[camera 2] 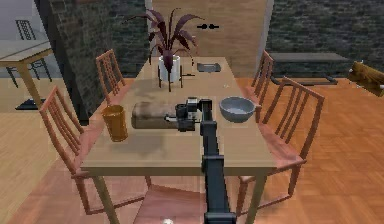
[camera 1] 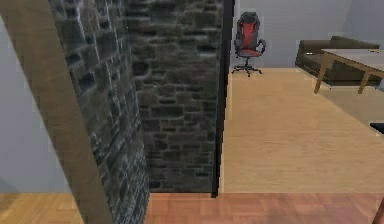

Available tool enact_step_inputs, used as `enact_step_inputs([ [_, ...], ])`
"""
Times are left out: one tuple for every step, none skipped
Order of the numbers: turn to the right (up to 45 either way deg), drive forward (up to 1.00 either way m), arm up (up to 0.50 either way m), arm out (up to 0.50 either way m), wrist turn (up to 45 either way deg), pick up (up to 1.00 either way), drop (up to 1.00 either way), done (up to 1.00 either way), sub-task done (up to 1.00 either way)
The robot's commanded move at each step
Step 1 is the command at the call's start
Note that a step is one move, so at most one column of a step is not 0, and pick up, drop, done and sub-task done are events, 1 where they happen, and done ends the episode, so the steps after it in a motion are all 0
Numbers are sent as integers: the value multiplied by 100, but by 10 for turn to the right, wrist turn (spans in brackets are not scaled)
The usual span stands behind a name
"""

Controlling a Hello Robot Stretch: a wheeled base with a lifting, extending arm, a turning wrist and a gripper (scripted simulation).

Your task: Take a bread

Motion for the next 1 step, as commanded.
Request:
enact_step_inputs([
  [0, 0, 0, 0, 0, 0, 0, 100, 0],
])
